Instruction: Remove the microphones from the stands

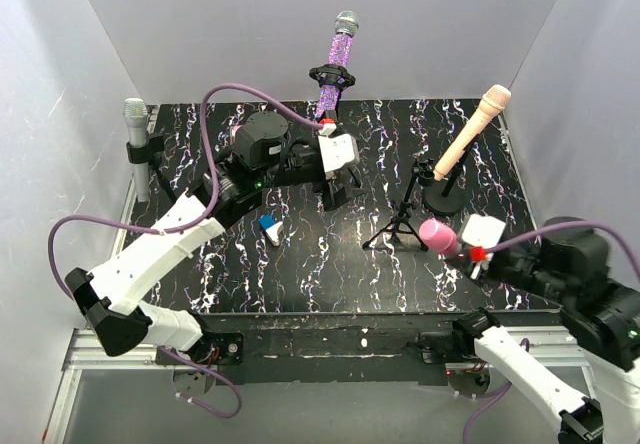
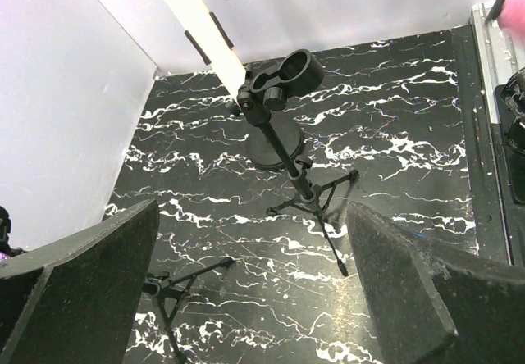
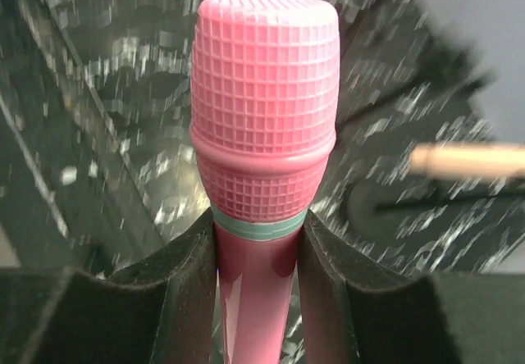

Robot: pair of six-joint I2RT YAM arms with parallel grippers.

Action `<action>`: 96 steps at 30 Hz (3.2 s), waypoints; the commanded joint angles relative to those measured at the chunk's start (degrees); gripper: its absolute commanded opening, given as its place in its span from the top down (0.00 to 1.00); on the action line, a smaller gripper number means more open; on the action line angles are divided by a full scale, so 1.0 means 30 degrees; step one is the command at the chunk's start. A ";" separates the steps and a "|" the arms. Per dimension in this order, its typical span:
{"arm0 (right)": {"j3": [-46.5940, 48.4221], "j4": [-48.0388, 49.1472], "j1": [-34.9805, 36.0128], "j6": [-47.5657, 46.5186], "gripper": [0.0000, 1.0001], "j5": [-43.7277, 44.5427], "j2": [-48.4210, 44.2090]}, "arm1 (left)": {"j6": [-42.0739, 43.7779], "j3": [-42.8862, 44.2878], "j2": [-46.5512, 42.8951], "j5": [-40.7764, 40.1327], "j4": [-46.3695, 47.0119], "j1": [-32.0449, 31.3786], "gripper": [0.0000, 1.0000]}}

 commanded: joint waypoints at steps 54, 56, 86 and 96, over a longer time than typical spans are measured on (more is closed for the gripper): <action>0.5933 1.7227 -0.1344 1.6374 0.99 0.3684 0.8254 | -1.1638 1.6123 0.9911 0.2888 -0.1294 -0.1209 0.14; 0.5786 1.7138 -0.1344 1.6491 0.99 0.3565 0.8195 | -1.1638 1.6152 0.9882 0.2886 -0.1148 -0.1180 0.16; 0.3151 0.8327 -0.1344 1.0870 0.16 0.0489 0.4070 | -0.5934 1.0624 0.3944 -0.1921 -0.4423 0.2503 1.00; 0.1508 0.6269 -0.1636 0.8609 0.10 0.2159 0.2627 | 0.4857 0.3877 -0.2512 -0.4753 -1.7211 0.6203 1.00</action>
